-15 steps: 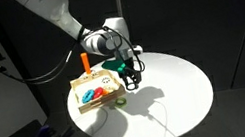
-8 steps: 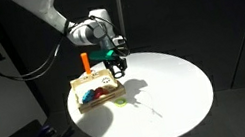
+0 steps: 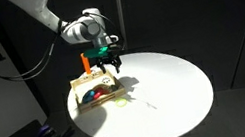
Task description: Put the green ring in the box
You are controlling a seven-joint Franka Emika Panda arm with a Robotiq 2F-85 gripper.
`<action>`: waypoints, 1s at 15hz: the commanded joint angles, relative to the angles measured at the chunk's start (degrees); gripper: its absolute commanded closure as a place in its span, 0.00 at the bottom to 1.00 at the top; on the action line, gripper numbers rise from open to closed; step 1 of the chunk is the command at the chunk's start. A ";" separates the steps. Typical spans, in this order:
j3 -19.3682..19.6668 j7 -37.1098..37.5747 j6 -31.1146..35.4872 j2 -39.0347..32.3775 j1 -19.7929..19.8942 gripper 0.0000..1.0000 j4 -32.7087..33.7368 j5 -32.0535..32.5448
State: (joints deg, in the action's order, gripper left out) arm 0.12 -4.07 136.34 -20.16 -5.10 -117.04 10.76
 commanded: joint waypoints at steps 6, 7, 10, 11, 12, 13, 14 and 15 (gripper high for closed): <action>-0.43 -1.87 -13.68 3.18 0.77 0.00 1.36 0.88; -0.39 -1.40 -15.39 3.39 0.69 0.00 1.52 0.99; -0.61 -1.44 -19.52 4.76 0.82 0.00 1.59 0.55; -0.70 -1.36 -20.45 4.98 0.89 0.00 1.75 0.17; -0.78 -1.29 -21.08 5.24 0.97 0.00 1.84 -0.17; -0.85 -1.21 -21.60 5.43 1.01 0.00 1.95 -0.45; -0.95 -1.30 -22.16 5.59 1.09 0.00 2.11 -0.87; -1.04 -1.29 -22.14 5.78 1.16 0.00 2.11 -1.30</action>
State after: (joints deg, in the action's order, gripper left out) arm 0.04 -5.80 116.41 -15.51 -4.81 -115.71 10.64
